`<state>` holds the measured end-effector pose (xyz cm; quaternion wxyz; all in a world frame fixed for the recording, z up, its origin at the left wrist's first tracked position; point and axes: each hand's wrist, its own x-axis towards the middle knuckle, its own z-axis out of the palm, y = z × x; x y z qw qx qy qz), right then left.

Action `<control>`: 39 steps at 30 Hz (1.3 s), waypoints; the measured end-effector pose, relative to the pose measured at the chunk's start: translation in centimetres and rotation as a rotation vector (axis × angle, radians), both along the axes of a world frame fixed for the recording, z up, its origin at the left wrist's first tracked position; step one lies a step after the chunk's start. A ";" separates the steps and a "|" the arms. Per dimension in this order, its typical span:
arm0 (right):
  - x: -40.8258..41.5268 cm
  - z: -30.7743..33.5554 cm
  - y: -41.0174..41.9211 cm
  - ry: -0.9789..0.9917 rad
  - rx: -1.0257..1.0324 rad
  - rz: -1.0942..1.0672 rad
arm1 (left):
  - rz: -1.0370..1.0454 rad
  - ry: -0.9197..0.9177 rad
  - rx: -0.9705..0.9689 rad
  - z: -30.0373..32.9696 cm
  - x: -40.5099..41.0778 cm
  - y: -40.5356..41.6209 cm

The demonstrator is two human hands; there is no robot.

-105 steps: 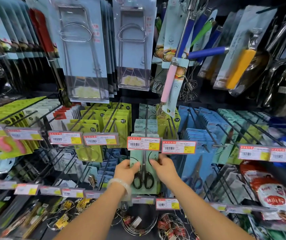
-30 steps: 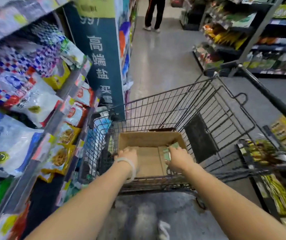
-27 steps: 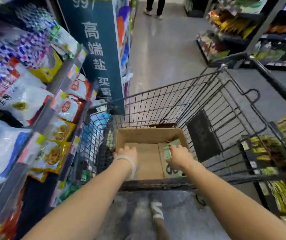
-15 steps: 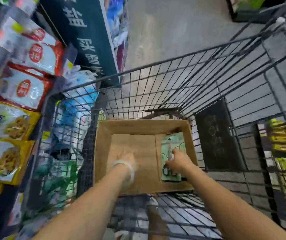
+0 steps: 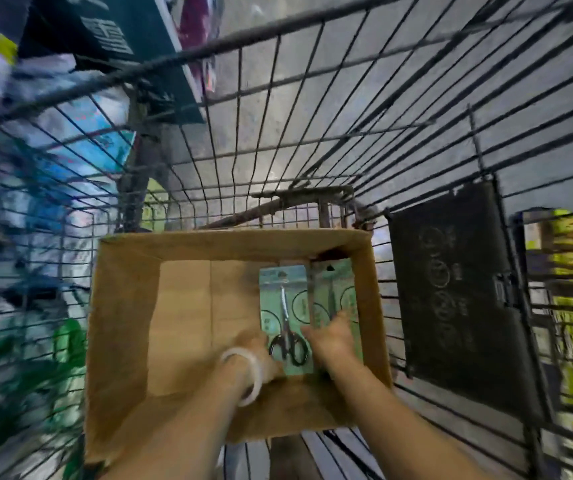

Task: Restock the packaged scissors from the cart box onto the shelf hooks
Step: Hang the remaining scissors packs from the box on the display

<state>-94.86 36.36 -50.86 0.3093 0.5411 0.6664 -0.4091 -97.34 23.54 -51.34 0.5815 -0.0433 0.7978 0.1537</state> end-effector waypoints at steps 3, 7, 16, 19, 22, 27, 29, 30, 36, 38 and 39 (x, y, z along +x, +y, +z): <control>-0.4 -1.2 -0.7 -0.032 0.063 0.061 | 0.123 0.032 0.006 -1.5 -0.2 0.6; -0.3 -1.9 -1.2 -0.011 0.055 0.110 | 0.583 0.095 -0.024 -2.6 -0.6 1.1; 0.7 -0.7 0.5 0.112 0.248 0.417 | 0.833 0.100 -0.119 -3.8 -1.6 0.0; 1.1 -0.9 0.7 0.181 0.306 0.419 | 0.849 0.179 -0.182 -3.6 -1.6 -1.7; 0.5 -1.8 0.4 0.090 0.129 0.217 | 0.820 0.197 -0.192 -3.4 -1.3 -3.3; -0.2 -3.1 -0.5 -0.007 0.214 0.277 | 0.898 0.155 -0.146 -3.5 -1.1 -4.8; -0.2 -3.3 -1.2 -0.034 0.208 0.304 | 0.902 0.133 -0.117 -3.4 -1.0 -4.8; -0.3 -3.4 -1.4 -0.050 0.213 0.344 | 0.895 0.126 -0.110 -3.4 -0.9 -4.7; -0.6 -3.0 -1.5 -0.016 0.035 0.211 | 0.777 0.100 -0.152 -2.2 -1.2 -4.6; -0.8 -2.0 -1.8 0.070 -0.117 0.095 | 0.800 0.109 -0.140 -1.2 -1.4 -4.8; -1.0 -1.3 -1.9 0.108 -0.170 0.064 | 0.816 0.116 -0.126 -0.4 -1.5 -5.0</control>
